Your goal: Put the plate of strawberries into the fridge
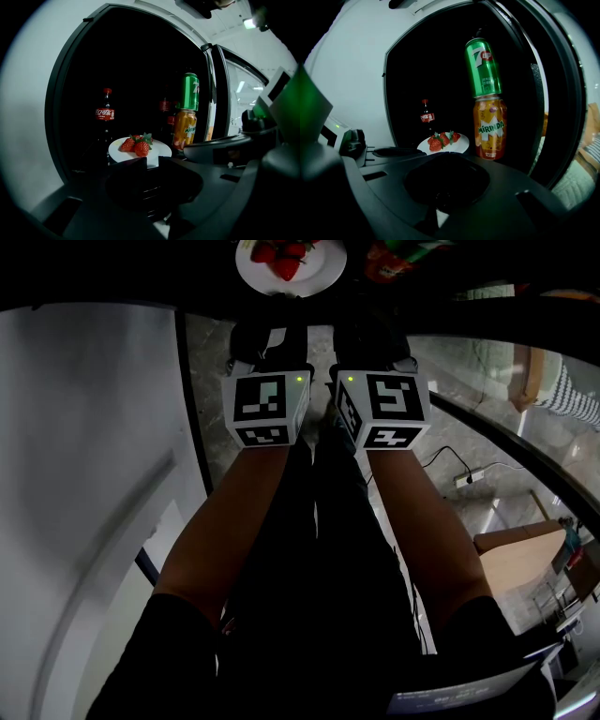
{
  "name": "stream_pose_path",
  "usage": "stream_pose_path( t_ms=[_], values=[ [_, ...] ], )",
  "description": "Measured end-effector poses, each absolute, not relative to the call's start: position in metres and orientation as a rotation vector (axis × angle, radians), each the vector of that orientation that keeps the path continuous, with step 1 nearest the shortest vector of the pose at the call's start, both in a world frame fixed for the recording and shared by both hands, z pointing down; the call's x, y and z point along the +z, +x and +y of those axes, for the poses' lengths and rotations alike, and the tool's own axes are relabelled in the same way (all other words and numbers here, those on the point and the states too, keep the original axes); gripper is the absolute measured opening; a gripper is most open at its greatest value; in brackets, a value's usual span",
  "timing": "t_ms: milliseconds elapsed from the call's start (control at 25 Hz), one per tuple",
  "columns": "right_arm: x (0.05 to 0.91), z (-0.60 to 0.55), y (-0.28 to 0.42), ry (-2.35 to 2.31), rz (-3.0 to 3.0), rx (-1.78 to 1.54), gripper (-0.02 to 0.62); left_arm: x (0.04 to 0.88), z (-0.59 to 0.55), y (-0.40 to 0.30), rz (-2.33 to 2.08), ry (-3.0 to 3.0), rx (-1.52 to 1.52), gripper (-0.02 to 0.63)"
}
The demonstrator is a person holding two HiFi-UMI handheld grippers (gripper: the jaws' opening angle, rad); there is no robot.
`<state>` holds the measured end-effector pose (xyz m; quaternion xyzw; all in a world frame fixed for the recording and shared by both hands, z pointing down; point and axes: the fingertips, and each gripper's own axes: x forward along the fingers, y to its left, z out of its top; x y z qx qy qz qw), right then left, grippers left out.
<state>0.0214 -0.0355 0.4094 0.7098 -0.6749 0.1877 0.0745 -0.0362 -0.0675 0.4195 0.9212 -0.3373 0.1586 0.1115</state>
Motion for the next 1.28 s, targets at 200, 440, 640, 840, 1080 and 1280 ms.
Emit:
stream_pose_path(
  t_ms=[200,440,640,840,1080,1280],
  values=[
    [0.411,-0.039,0.023,2.132,-2.025,0.573,0.005,0.419,-0.078,-0.031,-0.986,2.719,0.469,0.080],
    [0.413,-0.042,0.028,2.138,-2.024,0.582,0.005,0.419,-0.088,-0.026,-0.989,2.720,0.468,0.080],
    [0.413,-0.043,0.032,2.147,-2.017,0.584,0.005,0.419,-0.091,-0.025,-0.979,2.725,0.466,0.080],
    [0.412,-0.042,0.031,2.149,-2.018,0.578,0.005,0.415,-0.091,-0.029,-0.983,2.720,0.447,0.080],
    [0.402,-0.042,0.028,2.168,-2.029,0.539,0.005,0.406,-0.092,-0.042,-0.997,2.749,0.436,0.080],
    [0.394,-0.042,0.023,2.156,-2.040,0.516,0.005,0.393,-0.092,-0.053,-1.014,2.767,0.427,0.080]
  ],
)
